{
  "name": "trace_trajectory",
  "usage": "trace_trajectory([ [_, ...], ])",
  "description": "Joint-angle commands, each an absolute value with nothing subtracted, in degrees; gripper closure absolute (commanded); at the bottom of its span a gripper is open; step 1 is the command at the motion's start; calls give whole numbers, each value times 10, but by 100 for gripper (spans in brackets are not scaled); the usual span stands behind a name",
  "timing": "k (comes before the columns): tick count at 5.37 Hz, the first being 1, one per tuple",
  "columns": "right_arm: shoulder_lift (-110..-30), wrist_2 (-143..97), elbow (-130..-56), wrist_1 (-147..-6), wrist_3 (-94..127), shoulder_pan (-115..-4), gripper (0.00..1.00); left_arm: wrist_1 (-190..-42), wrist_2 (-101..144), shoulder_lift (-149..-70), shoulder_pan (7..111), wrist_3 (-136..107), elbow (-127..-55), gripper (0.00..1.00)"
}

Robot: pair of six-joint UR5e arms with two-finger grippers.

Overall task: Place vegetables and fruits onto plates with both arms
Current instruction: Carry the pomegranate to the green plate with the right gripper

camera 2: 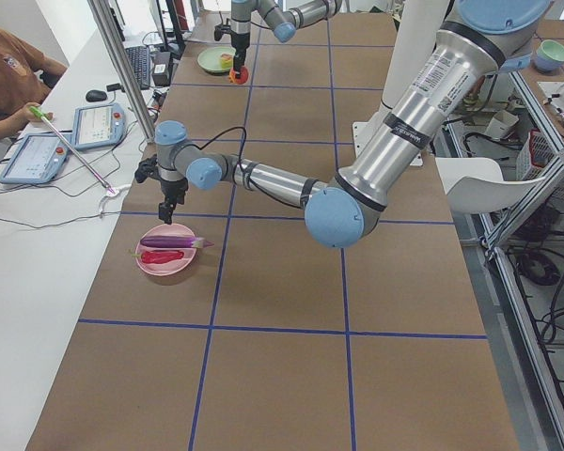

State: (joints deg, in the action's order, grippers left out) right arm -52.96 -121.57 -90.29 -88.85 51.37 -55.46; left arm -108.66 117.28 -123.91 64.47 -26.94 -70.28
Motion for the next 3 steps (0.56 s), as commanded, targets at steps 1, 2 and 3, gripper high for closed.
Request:
trace_trajectory([
  [1,-556,-1278,-811,-885,289,-681,100,-1096,1151,-1232,642,-268,-715,0],
  [2,-554,-1282,-740,-883,171,-720,100,-1100,1150,-1232,642,-269,-715,0],
  [3,-554,-1288,-697,-882,107,-743,100,-1100,1150,-1231,642,-268,-715,0],
])
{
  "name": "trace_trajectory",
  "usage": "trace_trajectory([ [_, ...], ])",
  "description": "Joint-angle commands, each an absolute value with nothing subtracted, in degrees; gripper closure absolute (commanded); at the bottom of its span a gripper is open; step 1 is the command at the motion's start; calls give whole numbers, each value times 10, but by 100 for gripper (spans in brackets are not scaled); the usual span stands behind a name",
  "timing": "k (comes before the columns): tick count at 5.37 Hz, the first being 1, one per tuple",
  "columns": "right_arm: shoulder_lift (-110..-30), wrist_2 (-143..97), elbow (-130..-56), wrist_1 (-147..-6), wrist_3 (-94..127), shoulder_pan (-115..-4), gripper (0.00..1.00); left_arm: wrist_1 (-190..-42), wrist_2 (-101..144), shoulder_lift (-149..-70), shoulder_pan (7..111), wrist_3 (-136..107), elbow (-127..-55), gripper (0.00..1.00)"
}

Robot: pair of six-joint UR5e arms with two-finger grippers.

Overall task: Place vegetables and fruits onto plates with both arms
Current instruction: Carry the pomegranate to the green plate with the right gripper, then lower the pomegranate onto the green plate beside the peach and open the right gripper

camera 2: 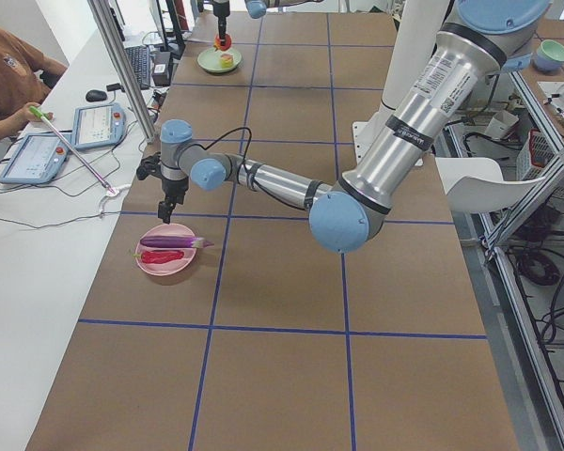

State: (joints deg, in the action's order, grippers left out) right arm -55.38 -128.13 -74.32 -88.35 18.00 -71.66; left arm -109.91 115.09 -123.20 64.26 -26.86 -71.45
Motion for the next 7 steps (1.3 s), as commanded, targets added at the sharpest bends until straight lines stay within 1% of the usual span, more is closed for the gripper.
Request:
trace_trajectory([
  [1,-549,-1286,-652,-868,96,-749,100,-1100,1150,-1232,642,-268,-714,0],
  [2,-546,-1283,-554,-746,98,-748,100,-1100,1150,-1231,642,-267,-713,0],
  [3,-522,-1270,-486,-697,101,-741,100,-1100,1145,-1232,640,-267,-714,0],
  [5,-507,-1238,-463,-695,101,-737,100,-1100,1145,-1232,640,-267,-713,0],
  [6,-505,-1238,-463,-695,102,-737,100,-1100,1145,-1232,640,-267,-713,0],
  [7,-501,-1235,-465,-678,138,-730,1,-1100,1145,-1232,640,-267,-713,0],
])
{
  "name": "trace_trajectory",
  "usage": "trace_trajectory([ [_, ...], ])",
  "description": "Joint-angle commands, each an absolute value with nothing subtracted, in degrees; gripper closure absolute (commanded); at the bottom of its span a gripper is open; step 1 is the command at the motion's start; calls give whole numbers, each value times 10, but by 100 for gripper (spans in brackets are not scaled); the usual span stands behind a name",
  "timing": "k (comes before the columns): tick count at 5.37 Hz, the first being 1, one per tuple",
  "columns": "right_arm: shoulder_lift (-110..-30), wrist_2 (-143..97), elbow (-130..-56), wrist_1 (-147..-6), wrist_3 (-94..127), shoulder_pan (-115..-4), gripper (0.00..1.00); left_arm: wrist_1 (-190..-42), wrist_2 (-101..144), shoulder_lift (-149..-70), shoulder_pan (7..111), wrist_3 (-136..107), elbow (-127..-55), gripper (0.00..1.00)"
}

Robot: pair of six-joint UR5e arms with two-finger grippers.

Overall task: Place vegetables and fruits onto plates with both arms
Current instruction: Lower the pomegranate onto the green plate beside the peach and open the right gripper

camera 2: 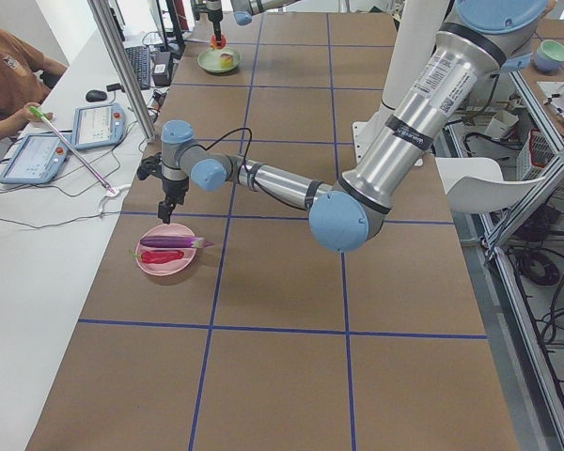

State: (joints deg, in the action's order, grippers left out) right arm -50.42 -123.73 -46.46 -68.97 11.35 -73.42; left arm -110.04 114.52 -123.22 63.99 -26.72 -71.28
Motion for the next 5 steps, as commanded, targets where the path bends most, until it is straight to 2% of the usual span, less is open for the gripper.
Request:
trace_trajectory([
  [1,-504,-1235,-468,-651,178,-723,0,-1100,1143,-1231,640,-267,-714,0],
  [2,-510,-1237,-491,-654,179,-723,0,-1100,1138,-1232,640,-267,-714,0],
  [3,-521,-1245,-545,-683,179,-731,0,-1100,1138,-1232,640,-268,-714,0],
  [5,-578,-1294,-768,-893,166,-778,0,-1101,1144,-1219,641,-258,-720,0],
])
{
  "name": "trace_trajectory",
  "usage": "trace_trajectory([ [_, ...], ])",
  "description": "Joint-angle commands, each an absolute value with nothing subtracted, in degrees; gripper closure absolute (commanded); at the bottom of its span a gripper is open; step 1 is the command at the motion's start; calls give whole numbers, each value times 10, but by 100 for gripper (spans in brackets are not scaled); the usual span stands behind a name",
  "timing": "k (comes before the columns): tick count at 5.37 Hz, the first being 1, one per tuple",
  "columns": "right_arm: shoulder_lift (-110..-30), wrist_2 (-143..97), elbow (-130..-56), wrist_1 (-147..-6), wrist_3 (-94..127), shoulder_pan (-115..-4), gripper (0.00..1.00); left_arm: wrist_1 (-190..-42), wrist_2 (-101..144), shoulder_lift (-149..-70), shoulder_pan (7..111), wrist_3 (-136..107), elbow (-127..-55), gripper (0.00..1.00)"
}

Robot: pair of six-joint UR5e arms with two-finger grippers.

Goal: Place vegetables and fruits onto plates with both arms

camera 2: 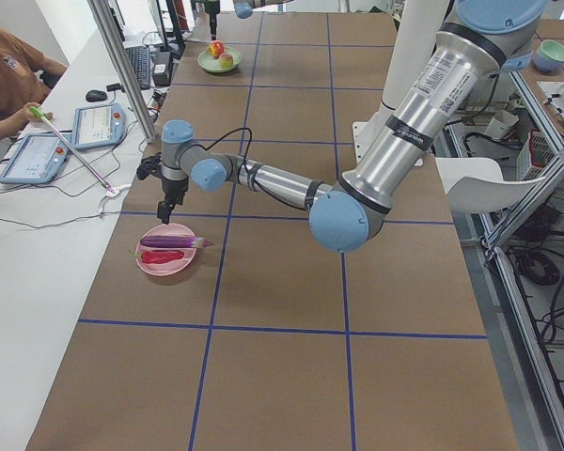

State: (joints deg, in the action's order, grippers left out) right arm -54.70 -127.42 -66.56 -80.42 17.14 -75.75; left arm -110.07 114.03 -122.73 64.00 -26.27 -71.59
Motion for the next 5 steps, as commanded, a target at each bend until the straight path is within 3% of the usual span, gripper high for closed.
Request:
trace_trajectory([
  [1,-638,-1295,-861,-930,119,-793,0,-1100,1145,-1210,647,-173,-726,0],
  [3,-815,-1332,-1039,-918,122,-826,0,-1100,1177,-1097,670,-78,-833,0],
  [5,-866,-1336,-1034,-908,125,-825,0,-1099,1284,-1024,748,-73,-864,0],
])
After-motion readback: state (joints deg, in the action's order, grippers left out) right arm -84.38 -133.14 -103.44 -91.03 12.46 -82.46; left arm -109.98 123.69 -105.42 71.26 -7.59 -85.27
